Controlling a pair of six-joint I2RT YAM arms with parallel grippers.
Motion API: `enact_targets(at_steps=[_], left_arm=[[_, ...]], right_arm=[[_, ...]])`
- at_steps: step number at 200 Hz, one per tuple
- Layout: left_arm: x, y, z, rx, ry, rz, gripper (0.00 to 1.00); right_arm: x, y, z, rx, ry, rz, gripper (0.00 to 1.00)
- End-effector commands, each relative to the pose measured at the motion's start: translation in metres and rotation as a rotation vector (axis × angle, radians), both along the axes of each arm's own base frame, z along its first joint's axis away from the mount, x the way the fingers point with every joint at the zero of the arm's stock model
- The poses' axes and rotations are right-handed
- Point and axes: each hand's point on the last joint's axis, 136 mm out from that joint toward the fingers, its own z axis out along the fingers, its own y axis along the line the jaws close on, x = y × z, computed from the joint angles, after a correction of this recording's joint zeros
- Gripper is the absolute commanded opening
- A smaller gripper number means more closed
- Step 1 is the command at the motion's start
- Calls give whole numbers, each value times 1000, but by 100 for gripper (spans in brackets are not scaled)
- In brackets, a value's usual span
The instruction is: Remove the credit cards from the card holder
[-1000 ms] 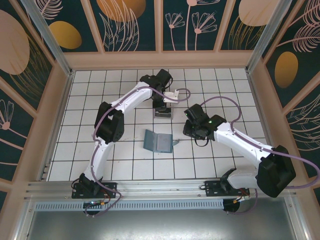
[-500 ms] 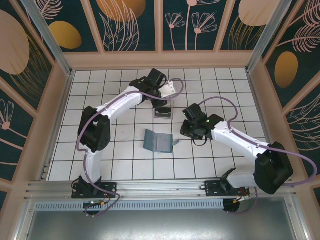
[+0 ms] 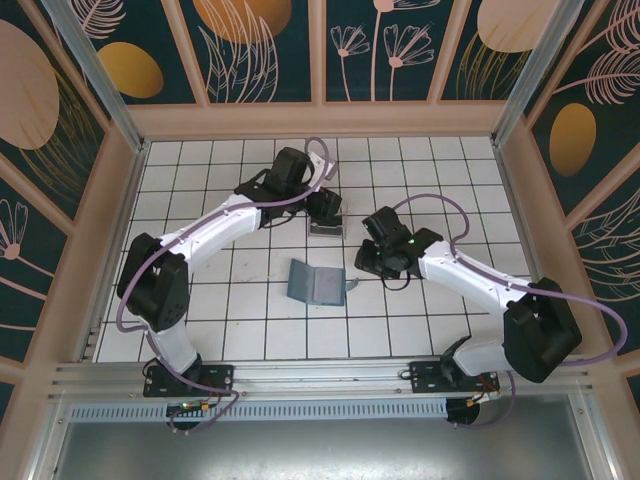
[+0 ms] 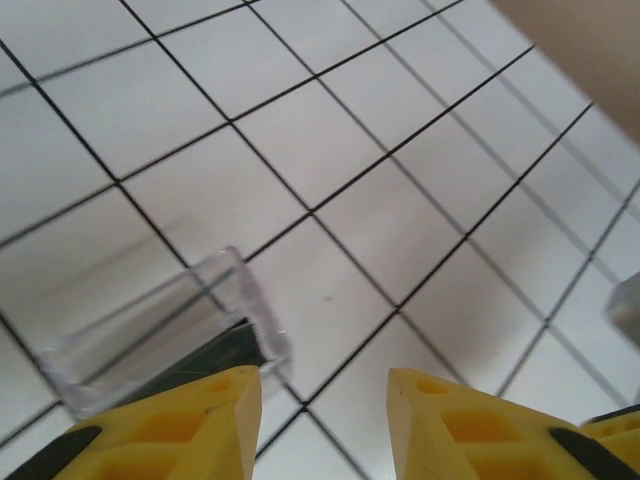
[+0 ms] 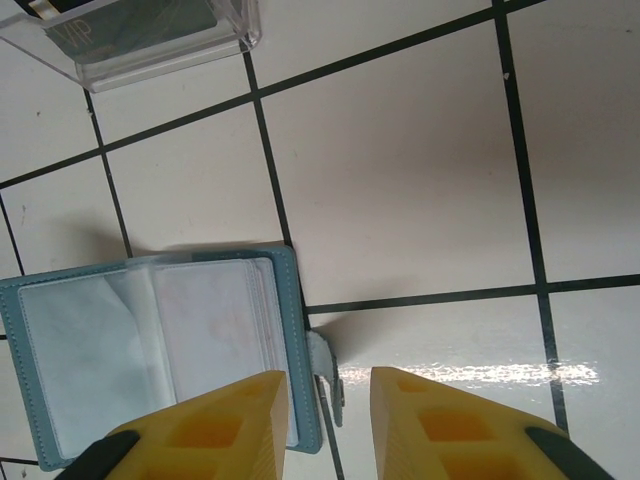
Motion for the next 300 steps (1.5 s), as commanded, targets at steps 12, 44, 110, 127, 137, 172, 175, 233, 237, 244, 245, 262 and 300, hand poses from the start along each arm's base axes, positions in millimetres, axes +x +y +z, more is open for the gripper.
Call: enact_targets(at_steps=[12, 44, 110, 127, 137, 172, 175, 233, 237, 244, 245, 262, 300], left_arm=[[-21, -10, 11, -200, 295, 97, 41], [-39, -7, -19, -141, 546, 173, 35], [-71, 7, -28, -128, 543, 277, 37], [-84, 3, -35, -138, 578, 270, 37], [-92, 2, -41, -147, 613, 265, 37], [-112, -1, -62, -154, 682, 258, 33], [-112, 0, -63, -152, 684, 261, 32], [-127, -7, -92, -131, 744, 281, 26], [-128, -8, -95, -127, 751, 282, 26], [-130, -8, -98, -122, 760, 284, 25], [-130, -8, -98, -122, 761, 283, 25], [-133, -11, -104, -116, 776, 283, 24], [-141, -19, -127, -90, 828, 288, 19]], right_arm=[[-3, 7, -8, 9, 14, 34, 29], [-4, 9, -8, 13, 16, 47, 29], [-8, 15, -20, 20, 56, 80, 29], [-9, 16, -24, 20, 63, 87, 29], [-10, 17, -26, 21, 72, 96, 29], [-18, 18, -40, 14, 108, 128, 29], [-18, 18, -41, 12, 110, 130, 29], [-22, 11, -52, -15, 122, 127, 29], [-22, 11, -53, -16, 124, 128, 29], [-23, 10, -54, -18, 128, 128, 28], [-23, 10, -55, -18, 129, 130, 28], [-25, 9, -56, -17, 131, 129, 28], [-26, 8, -56, -10, 129, 125, 28]])
